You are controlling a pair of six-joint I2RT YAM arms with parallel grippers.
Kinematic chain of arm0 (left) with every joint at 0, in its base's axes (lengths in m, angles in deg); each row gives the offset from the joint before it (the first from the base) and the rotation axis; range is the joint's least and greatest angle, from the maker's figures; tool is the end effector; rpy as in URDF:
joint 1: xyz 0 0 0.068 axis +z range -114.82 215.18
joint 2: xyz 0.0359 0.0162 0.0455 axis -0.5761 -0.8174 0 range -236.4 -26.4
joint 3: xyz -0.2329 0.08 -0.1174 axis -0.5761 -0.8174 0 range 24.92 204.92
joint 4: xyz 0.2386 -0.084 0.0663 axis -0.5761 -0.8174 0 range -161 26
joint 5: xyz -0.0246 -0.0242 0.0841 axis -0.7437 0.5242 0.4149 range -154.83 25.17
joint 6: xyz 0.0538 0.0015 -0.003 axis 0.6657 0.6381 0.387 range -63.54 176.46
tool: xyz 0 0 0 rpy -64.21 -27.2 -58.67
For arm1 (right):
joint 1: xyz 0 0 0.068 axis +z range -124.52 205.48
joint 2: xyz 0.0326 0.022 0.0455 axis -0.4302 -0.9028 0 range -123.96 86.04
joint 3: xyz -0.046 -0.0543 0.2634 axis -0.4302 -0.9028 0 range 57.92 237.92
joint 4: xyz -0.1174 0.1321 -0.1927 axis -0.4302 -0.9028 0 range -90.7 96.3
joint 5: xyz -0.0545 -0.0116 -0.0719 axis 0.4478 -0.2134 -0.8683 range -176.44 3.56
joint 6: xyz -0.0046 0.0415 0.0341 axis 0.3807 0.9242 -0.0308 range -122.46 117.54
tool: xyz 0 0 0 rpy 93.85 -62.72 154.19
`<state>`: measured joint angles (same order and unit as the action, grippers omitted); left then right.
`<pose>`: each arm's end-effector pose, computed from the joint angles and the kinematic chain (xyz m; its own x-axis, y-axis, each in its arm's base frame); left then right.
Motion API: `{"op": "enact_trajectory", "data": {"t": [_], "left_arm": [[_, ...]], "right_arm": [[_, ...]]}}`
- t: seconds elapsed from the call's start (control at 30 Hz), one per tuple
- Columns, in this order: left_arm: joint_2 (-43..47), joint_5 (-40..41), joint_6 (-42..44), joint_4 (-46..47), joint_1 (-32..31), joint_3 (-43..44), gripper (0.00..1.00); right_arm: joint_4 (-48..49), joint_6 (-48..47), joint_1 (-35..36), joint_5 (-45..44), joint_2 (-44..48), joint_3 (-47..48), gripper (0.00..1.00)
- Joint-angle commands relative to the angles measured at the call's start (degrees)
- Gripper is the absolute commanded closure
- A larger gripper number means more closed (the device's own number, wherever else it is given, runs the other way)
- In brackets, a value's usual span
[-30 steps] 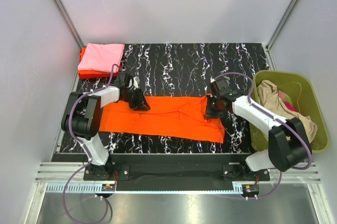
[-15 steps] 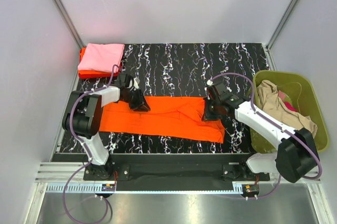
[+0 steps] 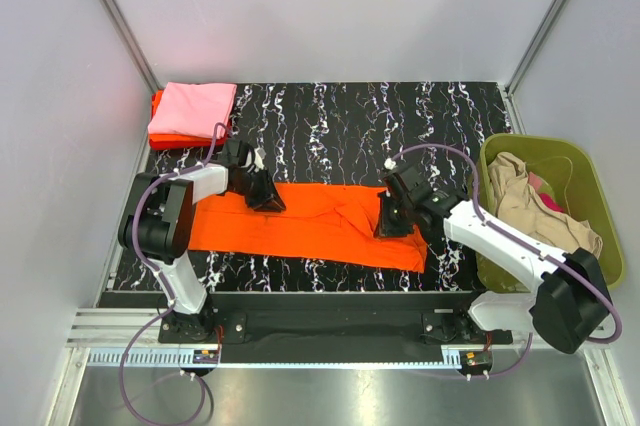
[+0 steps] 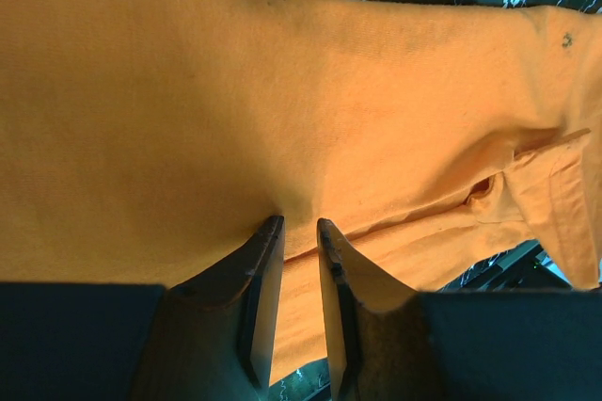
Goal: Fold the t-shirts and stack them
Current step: Fold the tshirt
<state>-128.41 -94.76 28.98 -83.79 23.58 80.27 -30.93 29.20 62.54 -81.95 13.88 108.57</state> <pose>0.3184 -0.0835 0.1386 -0.9672 -0.2098 -0.1435 -0.0865 0.8026 -0.5902 0.1946 0.1504 0.2372 -0.9130 -0.0337 -0.4065 -0.1809 0.9267 0.3294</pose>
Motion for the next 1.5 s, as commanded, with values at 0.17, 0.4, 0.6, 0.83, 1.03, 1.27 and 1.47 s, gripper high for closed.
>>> {"op": "enact_trajectory", "data": {"t": [0.17, 0.4, 0.6, 0.83, 1.03, 1.27, 1.47], "left_arm": [[-1.2, 2.1, 0.7, 0.2, -0.7, 0.5, 0.72], [-1.0, 2.9, 1.4, -0.7, -0.7, 1.1, 0.72], [0.5, 4.1, 2.6, -3.3, -0.7, 2.8, 0.72], [4.2, 3.9, 3.3, -5.5, -0.6, 5.8, 0.71], [7.8, 3.7, 3.7, -5.7, -0.5, 5.1, 0.71], [7.6, 2.8, 4.0, -5.3, -0.5, 4.9, 0.71], [7.5, 2.7, 4.4, -5.4, -0.5, 5.0, 0.71]], "right_arm": [[2.9, 6.0, 3.4, -5.4, 1.0, -3.6, 1.00], [2.6, 4.3, 3.3, -5.4, 0.5, -5.3, 0.77], [1.0, 0.1, 3.3, -5.4, -0.1, 0.8, 0.59], [7.2, -10.9, 0.4, -0.9, -13.1, 10.8, 0.48], [7.8, -16.9, -3.4, 3.8, -21.5, 17.1, 0.41], [8.5, -21.0, -5.5, 10.4, -29.8, 20.6, 0.40], [10.4, -21.5, -5.7, 12.0, -32.3, 20.3, 0.43]]}}
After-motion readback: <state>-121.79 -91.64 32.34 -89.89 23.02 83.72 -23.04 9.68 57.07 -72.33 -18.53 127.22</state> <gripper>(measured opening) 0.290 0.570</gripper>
